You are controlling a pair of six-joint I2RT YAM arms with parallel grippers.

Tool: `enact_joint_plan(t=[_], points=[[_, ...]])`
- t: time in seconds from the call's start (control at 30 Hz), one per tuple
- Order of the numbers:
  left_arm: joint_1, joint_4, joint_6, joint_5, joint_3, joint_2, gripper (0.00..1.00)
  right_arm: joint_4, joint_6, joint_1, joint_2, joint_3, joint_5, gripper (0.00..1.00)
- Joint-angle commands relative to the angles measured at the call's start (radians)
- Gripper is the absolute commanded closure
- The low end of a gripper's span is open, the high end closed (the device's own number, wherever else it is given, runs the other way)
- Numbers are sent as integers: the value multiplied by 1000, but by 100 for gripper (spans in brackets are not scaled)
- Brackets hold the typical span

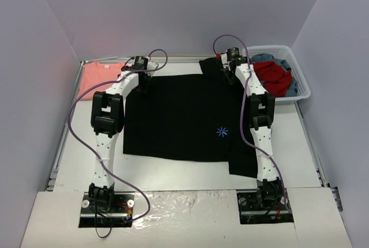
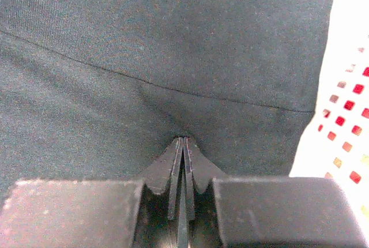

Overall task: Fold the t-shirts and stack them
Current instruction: Flatten out the tshirt

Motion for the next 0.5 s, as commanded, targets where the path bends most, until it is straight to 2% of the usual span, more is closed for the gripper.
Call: enact_joint_plan(t=[0.0, 0.17, 0.47], points=[[20, -66, -23, -23, 96, 44, 98, 21, 12, -12, 53, 19, 31, 100], [29, -120, -28, -15, 247, 113, 98, 92, 10, -7, 62, 25, 28, 100], [36, -255, -8, 6, 621, 342, 98, 193, -11, 8, 89, 50, 48, 100]])
